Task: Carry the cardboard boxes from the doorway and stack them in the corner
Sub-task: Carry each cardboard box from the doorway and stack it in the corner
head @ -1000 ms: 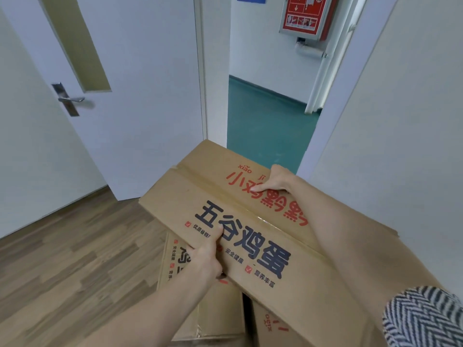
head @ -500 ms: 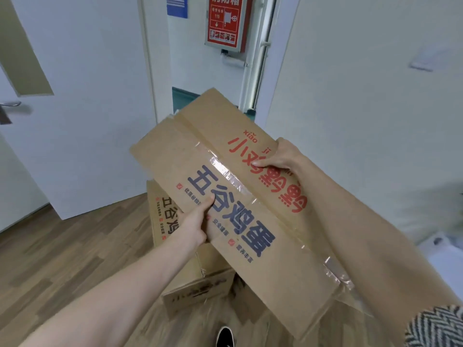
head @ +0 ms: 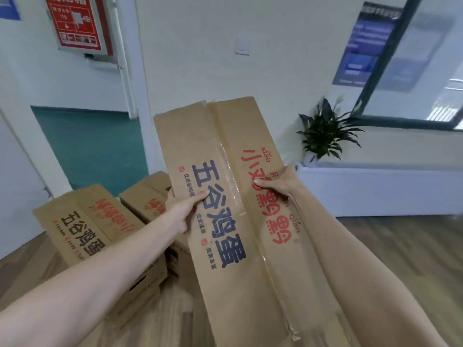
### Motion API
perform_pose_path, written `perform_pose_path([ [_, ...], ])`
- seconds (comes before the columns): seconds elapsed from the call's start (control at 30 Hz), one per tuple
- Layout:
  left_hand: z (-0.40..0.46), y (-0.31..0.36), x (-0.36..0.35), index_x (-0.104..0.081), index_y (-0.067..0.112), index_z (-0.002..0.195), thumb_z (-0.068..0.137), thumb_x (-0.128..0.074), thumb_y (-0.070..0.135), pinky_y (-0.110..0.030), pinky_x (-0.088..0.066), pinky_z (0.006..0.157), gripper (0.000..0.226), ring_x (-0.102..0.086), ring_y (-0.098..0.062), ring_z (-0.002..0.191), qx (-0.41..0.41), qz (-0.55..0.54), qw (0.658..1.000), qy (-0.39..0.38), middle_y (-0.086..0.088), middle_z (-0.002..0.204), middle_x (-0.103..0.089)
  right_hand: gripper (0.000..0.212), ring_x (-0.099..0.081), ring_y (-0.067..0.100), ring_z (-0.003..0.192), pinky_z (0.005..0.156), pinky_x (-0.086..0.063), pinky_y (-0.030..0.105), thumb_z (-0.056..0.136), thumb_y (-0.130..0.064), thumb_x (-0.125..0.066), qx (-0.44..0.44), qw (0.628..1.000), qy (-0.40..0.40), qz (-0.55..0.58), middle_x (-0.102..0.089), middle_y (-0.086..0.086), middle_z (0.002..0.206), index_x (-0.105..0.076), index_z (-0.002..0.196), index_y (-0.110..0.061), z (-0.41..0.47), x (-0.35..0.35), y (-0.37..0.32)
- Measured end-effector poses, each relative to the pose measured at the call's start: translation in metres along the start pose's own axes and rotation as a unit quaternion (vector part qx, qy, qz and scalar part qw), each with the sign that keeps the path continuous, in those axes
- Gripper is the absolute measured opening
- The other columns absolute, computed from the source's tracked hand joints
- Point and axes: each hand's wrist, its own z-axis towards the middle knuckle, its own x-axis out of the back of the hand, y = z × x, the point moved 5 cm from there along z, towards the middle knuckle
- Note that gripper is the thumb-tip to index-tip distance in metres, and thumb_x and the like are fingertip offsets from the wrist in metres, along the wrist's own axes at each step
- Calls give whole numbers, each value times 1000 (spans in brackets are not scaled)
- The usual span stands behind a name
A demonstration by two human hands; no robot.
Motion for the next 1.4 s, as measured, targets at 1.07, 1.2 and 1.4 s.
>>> perform_pose_path([
  [1.07,-392,-584,-992,-52,18,133,52,-98,20,-56,-57,88,94,-70,-33,102,119,348,770,-522,-12,117,-72,102,-65,22,106,93,-56,46,49,-47,-100,-327,756,518,229,-62,3,121,-35,122,-17,-459,793,746],
  [1.2,-434,-642,-1096,-52,18,134,59,-96,17,-52,-55,88,87,-67,-31,105,144,360,742,-547,-10,119,-70,110,-65,25,110,95,-55,47,50,-48,-99,-374,728,524,236,-63,6,123,-34,131,-13,-477,882,804],
  [1.4,-491,-708,-1257,-52,19,134,57,-97,19,-46,-55,77,89,-68,-30,104,150,381,703,-581,-10,118,-71,72,-71,20,94,85,-58,41,52,-45,-99,-388,706,538,248,-75,3,104,-61,106,-17,-494,1018,888],
])
